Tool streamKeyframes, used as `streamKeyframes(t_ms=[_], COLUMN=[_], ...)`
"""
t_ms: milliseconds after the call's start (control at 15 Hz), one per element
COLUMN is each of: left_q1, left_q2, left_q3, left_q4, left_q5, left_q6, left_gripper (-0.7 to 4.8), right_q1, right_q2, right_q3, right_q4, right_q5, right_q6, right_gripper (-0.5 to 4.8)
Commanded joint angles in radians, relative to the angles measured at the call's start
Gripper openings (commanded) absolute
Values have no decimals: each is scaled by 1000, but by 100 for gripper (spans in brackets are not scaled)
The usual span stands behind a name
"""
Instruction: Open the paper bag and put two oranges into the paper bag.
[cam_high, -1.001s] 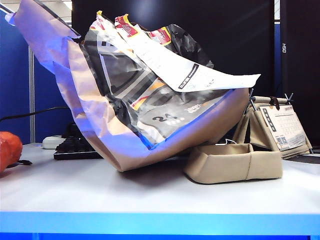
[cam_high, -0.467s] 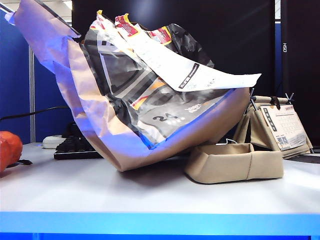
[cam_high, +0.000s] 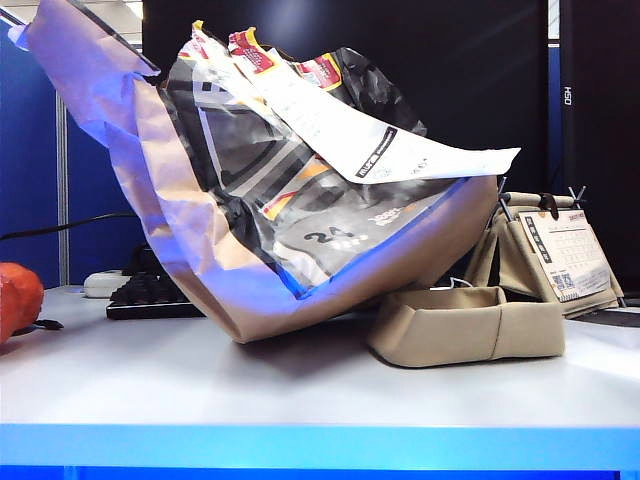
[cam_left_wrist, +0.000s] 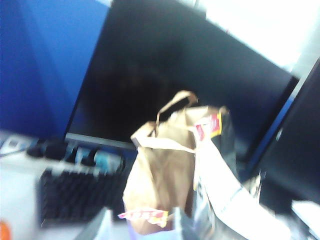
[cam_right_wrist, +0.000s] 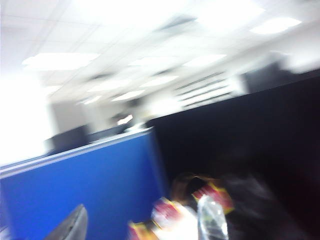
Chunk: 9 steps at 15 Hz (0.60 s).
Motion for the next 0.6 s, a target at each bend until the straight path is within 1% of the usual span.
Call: streamKeyframes(t_ms=[67, 133, 200, 267, 334, 400, 534, 601], left_q1=[1, 1, 1, 1, 1, 1, 0, 1], left_q2=[137, 197, 249, 288, 322, 360, 369, 364], left_q3=[190, 255, 307, 340, 365, 378, 378, 378], left_q4=[-294, -387, -462, -512, -555, -592, -605, -610], left_q5=[-44, -71, -116, -122, -122, -114, -73, -74], left_q6=[97, 134, 140, 140, 138, 138, 138, 139], left_gripper=[163, 163, 238, 355, 408, 409, 409, 409], right_q1=[3, 14, 63, 119, 210, 390, 588, 641], right_q2=[228, 333, 455, 527, 601, 724, 911, 986], right_q3=[282, 412, 543, 610, 671, 737, 805, 838], right_q4=[-232, -368, -462, -494, -523, -523, -537, -570], right_q5=[-130, -185, -246, -272, -273, -248, -189, -170], right_q6=[30, 26, 15, 8, -5, -39, -140, -191], right_gripper=[279, 279, 279, 279, 279, 279, 274, 274])
